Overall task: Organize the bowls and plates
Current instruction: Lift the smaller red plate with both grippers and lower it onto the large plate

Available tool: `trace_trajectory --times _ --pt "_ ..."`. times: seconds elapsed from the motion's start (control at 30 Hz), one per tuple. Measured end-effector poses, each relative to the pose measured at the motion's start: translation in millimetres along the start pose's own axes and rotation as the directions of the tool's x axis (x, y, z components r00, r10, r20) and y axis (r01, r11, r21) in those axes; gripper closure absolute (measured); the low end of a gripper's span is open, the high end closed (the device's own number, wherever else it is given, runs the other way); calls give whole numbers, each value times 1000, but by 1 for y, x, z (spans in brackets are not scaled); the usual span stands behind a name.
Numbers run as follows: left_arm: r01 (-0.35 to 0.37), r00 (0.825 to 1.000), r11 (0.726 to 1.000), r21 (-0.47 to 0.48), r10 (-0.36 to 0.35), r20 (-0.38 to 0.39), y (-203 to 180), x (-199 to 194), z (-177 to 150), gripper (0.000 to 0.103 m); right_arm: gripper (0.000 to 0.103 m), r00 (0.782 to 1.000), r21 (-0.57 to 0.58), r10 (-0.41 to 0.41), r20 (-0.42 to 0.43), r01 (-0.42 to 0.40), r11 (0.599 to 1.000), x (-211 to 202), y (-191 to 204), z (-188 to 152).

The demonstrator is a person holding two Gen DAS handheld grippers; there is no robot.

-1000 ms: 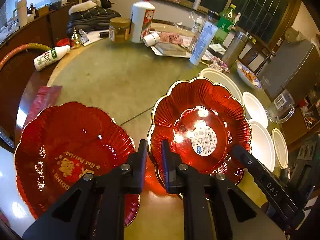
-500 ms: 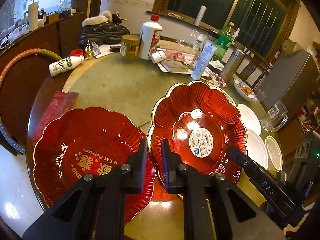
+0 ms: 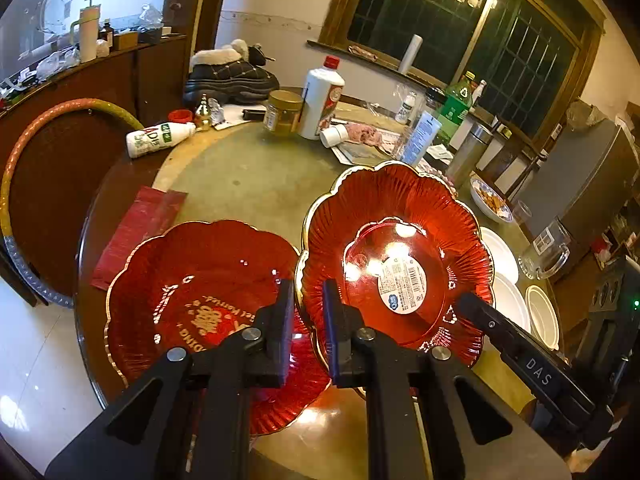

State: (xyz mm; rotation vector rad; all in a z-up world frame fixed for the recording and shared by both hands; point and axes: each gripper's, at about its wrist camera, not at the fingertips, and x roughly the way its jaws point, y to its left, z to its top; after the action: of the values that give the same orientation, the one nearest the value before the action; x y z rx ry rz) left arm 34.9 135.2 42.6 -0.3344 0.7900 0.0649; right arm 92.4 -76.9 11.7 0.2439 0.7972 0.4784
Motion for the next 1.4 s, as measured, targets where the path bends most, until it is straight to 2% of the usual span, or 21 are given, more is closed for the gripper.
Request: trace_trajectory --times 0.57,0.9,1.4 --pt "-10 999 997 -74 13 37 37 -24 -5 92 94 999 -67 43 -22 -44 997 9 41 -3" --pt "-29 996 992 -120 39 83 62 -41 -4 92 94 997 -115 72 -29 -75 991 16 73 -1" --pt "-85 996 979 -186 90 18 99 -18 -26 92 94 988 -145 77 -130 -96 985 59 91 -19"
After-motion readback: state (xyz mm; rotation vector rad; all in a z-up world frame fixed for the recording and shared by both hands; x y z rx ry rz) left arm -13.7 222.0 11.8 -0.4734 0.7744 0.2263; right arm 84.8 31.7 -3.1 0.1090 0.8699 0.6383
